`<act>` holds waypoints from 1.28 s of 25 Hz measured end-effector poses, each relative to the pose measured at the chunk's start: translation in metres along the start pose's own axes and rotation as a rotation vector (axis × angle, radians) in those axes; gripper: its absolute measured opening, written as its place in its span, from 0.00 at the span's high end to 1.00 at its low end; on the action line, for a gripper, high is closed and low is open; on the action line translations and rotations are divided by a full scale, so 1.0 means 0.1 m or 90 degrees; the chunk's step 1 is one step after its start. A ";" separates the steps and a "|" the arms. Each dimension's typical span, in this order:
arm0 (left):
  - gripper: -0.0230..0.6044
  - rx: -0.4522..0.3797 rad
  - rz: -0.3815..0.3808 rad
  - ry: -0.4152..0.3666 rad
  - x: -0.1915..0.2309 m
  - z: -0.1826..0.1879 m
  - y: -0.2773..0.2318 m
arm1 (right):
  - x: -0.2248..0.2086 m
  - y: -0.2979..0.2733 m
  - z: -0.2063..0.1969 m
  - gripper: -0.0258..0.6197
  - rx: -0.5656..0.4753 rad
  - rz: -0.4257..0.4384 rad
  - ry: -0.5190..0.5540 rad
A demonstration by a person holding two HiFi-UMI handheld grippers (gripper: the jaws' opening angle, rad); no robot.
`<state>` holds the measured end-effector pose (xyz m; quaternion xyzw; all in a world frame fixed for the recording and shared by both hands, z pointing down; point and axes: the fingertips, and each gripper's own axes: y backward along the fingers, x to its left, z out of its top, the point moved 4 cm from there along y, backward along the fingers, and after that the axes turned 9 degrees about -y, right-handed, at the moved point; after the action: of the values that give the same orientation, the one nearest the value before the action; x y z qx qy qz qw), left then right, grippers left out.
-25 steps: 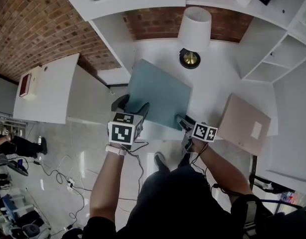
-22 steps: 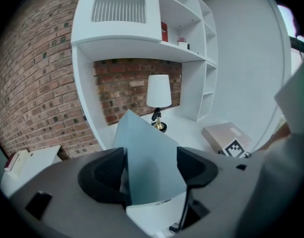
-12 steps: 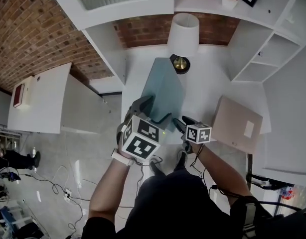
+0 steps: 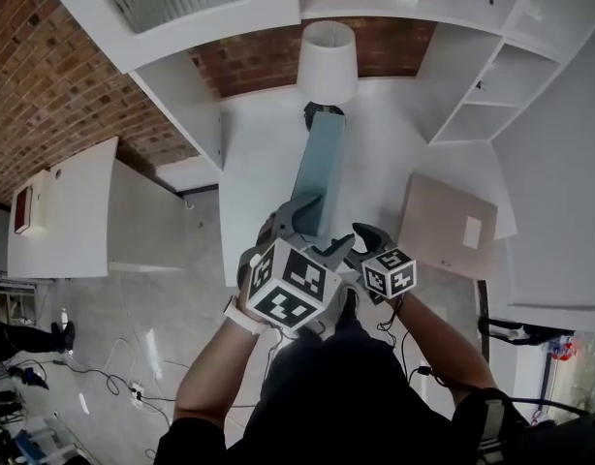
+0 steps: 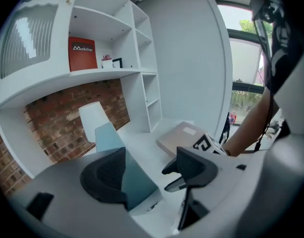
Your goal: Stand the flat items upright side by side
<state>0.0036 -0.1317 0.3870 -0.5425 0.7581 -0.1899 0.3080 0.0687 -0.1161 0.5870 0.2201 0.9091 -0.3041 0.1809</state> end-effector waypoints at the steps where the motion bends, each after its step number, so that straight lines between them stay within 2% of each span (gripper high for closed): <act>1: 0.46 -0.026 0.002 0.003 0.01 0.01 0.02 | 0.08 0.05 0.02 0.54 -0.006 0.012 0.032; 4: 0.46 -0.111 0.004 0.018 0.01 0.04 0.10 | 0.36 0.17 0.06 0.51 -0.019 0.036 0.130; 7: 0.46 -0.192 0.003 0.066 0.04 0.06 0.21 | 0.62 0.19 0.08 0.44 -0.031 0.029 0.190; 13: 0.46 -0.286 0.043 0.127 0.20 -0.06 0.56 | 0.83 0.09 0.16 0.39 -0.079 -0.055 0.181; 17: 0.46 -0.277 0.085 0.166 0.35 -0.47 0.73 | 0.85 0.05 0.19 0.37 -0.085 -0.101 0.160; 21: 0.46 -0.244 0.130 0.232 0.49 -0.97 0.80 | 0.88 -0.11 0.20 0.32 -0.091 -0.141 0.132; 26: 0.46 -0.204 0.122 0.324 0.51 -1.57 0.74 | 0.79 -0.39 0.19 0.30 -0.081 -0.194 0.096; 29: 0.46 -0.177 0.115 0.344 0.46 -1.86 0.74 | 0.70 -0.48 0.18 0.32 -0.074 -0.221 0.090; 32: 0.46 -0.168 0.111 0.355 0.45 -2.04 0.79 | 0.65 -0.54 0.17 0.35 -0.066 -0.226 0.081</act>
<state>-0.1998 -0.1567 0.4768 -0.4378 0.8751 -0.2042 0.0309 -0.0101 -0.1472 0.5695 0.0654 0.9576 -0.2694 0.0778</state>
